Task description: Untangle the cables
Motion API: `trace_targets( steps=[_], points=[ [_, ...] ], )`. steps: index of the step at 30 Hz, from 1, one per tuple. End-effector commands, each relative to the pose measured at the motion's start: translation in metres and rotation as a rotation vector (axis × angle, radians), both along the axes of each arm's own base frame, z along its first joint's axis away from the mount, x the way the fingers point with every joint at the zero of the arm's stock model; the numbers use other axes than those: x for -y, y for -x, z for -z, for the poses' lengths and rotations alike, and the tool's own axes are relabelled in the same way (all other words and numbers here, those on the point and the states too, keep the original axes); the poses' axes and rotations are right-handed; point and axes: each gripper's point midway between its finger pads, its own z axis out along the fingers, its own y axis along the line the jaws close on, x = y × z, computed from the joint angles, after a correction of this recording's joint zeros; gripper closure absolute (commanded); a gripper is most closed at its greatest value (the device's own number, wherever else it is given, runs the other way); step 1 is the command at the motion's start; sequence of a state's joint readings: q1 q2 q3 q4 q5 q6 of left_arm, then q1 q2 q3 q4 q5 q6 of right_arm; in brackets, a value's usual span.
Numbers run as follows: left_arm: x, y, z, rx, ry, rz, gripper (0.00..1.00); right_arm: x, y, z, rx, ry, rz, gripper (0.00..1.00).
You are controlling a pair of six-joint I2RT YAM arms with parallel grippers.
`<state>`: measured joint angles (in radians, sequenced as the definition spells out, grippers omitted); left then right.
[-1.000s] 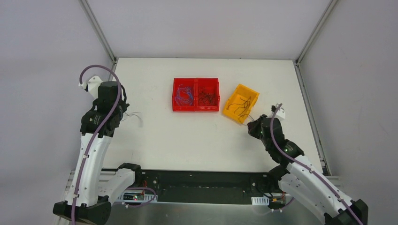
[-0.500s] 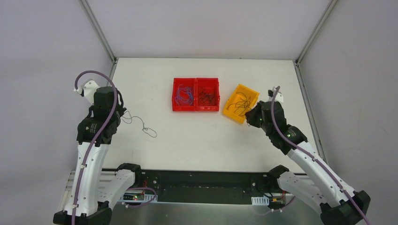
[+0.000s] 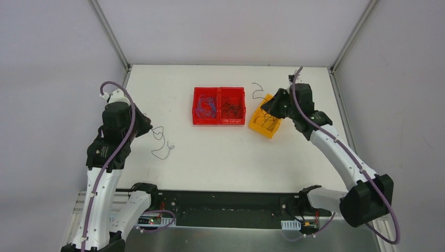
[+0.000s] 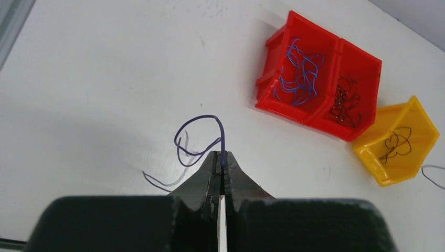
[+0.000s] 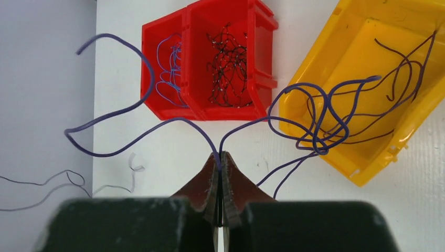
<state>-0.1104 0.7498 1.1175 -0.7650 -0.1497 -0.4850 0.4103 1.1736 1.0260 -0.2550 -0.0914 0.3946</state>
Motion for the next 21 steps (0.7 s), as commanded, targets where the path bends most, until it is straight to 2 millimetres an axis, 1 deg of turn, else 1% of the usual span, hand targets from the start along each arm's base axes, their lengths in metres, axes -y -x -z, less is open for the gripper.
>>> trace_targets(
  steps=[1,5,10,12,14,17,21],
  points=[
    [0.023,-0.008,-0.002,0.032,0.012,0.156,1.0,-0.014,-0.027,-0.024,0.03,-0.167,-0.046,1.0],
    [0.033,-0.011,0.001,0.038,0.024,0.216,1.0,-0.009,-0.053,-0.003,-0.02,-0.181,0.006,1.0],
    [0.042,-0.013,0.002,0.039,0.032,0.268,1.0,0.005,-0.082,0.033,-0.091,-0.186,0.068,1.0],
    [0.044,-0.014,0.004,0.037,0.035,0.284,1.0,0.007,-0.087,0.044,-0.123,-0.2,0.07,1.0],
    [0.047,-0.014,0.005,0.039,0.037,0.301,1.0,0.01,-0.097,0.048,-0.124,-0.214,0.077,1.0],
    [0.051,-0.014,0.004,0.044,0.046,0.328,1.0,0.016,-0.105,0.067,-0.159,-0.196,0.114,1.0],
    [0.056,-0.012,0.002,0.052,0.05,0.358,1.0,0.034,-0.109,0.095,-0.211,-0.147,0.205,1.0]
  ],
)
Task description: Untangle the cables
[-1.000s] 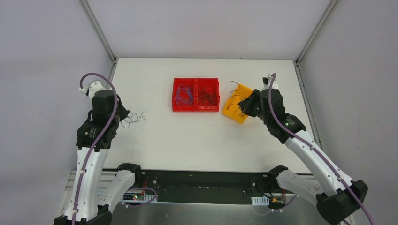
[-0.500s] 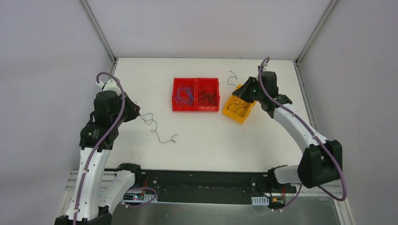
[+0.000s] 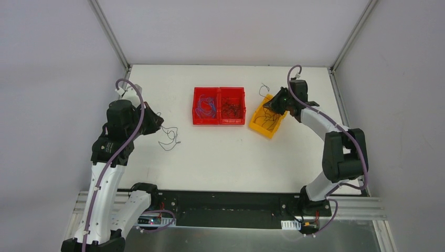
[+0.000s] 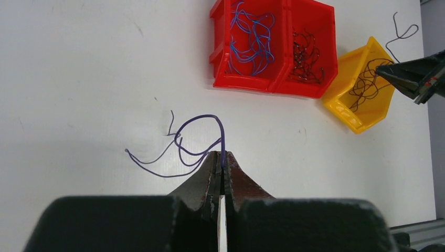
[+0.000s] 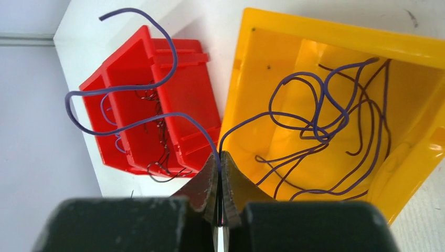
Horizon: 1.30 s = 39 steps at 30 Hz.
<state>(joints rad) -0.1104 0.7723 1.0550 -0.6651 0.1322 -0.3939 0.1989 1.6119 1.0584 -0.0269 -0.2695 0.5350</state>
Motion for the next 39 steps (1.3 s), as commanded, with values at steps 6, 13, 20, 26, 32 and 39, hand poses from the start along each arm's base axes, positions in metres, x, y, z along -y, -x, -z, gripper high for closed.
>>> trace_targets(
  steps=[6,13,20,26,32,39],
  points=[
    [0.01,0.001,-0.011,0.065,0.0,0.082,1.0,0.024,-0.004,0.038,-0.108,0.094,0.115,1.0],
    [0.015,0.0,-0.01,0.051,0.015,0.108,1.0,0.031,-0.001,0.079,-0.242,0.278,0.137,1.0],
    [0.019,0.002,-0.011,0.049,0.031,0.123,1.0,0.032,-0.008,0.081,-0.26,0.382,0.121,0.85],
    [0.026,0.004,-0.013,0.044,0.06,0.151,1.0,0.027,-0.01,0.027,-0.145,0.419,0.098,0.46],
    [0.048,0.003,-0.018,0.008,0.14,0.253,1.0,0.022,0.0,-0.039,-0.015,0.405,0.075,0.35],
    [0.073,0.008,-0.033,0.015,0.175,0.348,1.0,-0.014,0.045,-0.081,0.113,0.264,-0.154,0.01]
  ],
)
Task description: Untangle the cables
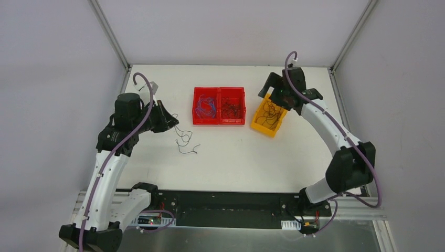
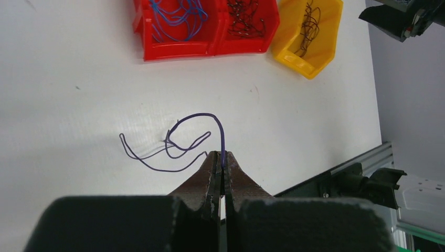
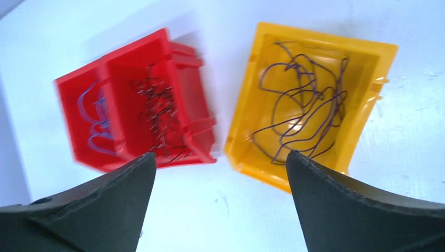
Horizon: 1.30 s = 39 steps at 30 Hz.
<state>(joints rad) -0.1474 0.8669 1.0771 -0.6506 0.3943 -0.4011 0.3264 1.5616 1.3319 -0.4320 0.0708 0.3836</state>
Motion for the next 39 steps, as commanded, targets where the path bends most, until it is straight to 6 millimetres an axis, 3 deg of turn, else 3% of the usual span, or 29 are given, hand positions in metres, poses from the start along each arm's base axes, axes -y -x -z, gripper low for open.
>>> trace_targets(
  steps=[1,4,7,16,19,24,28,34,39],
  points=[
    [0.026,0.007,-0.038,0.094,0.067,0.106,1.0,-0.033,0.044,-0.031,0.085,-0.099,-0.243,0.01],
    [0.044,0.013,-0.042,0.1,0.08,0.169,1.0,-0.054,0.075,-0.037,0.141,-0.168,-0.39,0.01],
    [0.066,0.016,-0.041,0.094,0.079,0.22,1.0,-0.062,0.098,-0.04,0.176,-0.224,-0.457,0.01],
    [0.155,0.024,-0.019,0.021,0.065,0.427,1.0,-0.043,0.134,-0.03,0.183,-0.213,-0.438,0.01],
    [0.171,0.027,-0.011,0.0,0.04,0.491,0.97,-0.04,0.141,-0.03,0.178,-0.212,-0.439,0.01],
    [0.164,0.025,0.019,-0.04,-0.02,0.468,0.38,-0.043,0.155,-0.026,0.134,-0.242,-0.465,0.01],
    [0.157,0.029,0.039,-0.081,-0.052,0.457,0.11,-0.045,0.167,-0.013,0.063,-0.247,-0.47,0.01],
    [0.128,0.022,0.062,-0.186,-0.038,0.319,0.03,-0.041,0.187,0.018,-0.103,-0.125,-0.347,0.01],
    [0.087,0.006,0.083,-0.257,0.025,0.154,0.01,-0.049,0.2,0.042,-0.167,-0.094,-0.211,0.01]
  ],
)
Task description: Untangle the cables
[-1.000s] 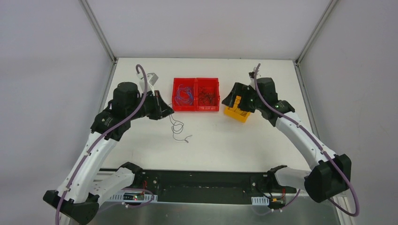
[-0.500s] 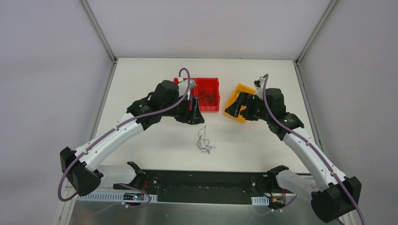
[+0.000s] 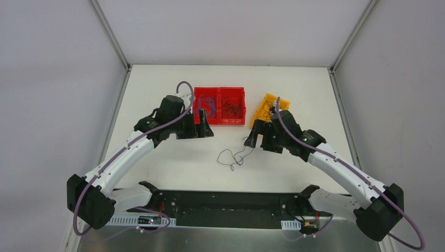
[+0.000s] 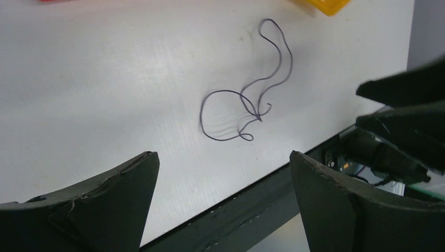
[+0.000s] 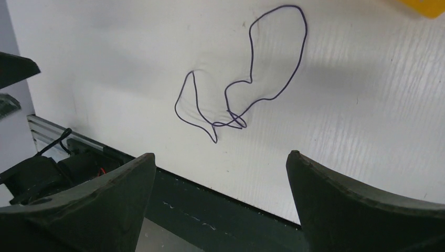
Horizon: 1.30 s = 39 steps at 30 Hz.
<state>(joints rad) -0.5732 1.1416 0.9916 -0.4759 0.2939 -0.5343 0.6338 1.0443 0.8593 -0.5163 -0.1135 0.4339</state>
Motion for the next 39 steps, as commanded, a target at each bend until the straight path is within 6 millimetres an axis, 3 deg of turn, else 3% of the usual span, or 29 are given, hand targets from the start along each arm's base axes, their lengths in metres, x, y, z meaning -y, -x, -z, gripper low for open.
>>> trace_targets(
  steps=[1,6,10,13,18,23,27,35,39],
  points=[
    [-0.031,-0.008,0.005,-0.04,0.048,-0.146,0.01,0.004,0.005,0.023,-0.075,0.056,0.192,0.01],
    [-0.044,-0.009,0.008,-0.047,0.059,-0.183,0.01,-0.023,0.014,0.049,-0.092,0.103,0.044,0.0],
    [-0.048,-0.006,0.009,-0.042,0.054,-0.179,0.01,-0.03,0.004,0.057,-0.019,0.22,-0.141,0.01],
    [-0.052,-0.002,0.008,-0.031,0.046,-0.181,0.01,-0.025,-0.015,0.062,-0.027,0.273,-0.143,0.01],
    [-0.061,0.005,0.003,-0.002,0.031,-0.197,0.01,-0.026,-0.039,0.07,-0.066,0.161,-0.107,0.01],
    [-0.064,0.007,0.001,0.012,0.027,-0.199,0.01,-0.042,-0.05,0.08,-0.149,0.006,-0.13,0.01],
    [-0.064,0.009,0.001,0.013,0.027,-0.198,0.01,-0.044,-0.057,0.09,-0.165,-0.021,-0.112,0.01],
    [-0.064,0.008,0.0,0.011,0.027,-0.196,0.01,-0.067,-0.054,0.09,-0.205,-0.09,-0.197,0.01],
    [-0.063,0.007,-0.002,0.018,0.029,-0.197,0.01,-0.077,-0.046,0.091,-0.187,-0.01,-0.265,0.01]
  ],
)
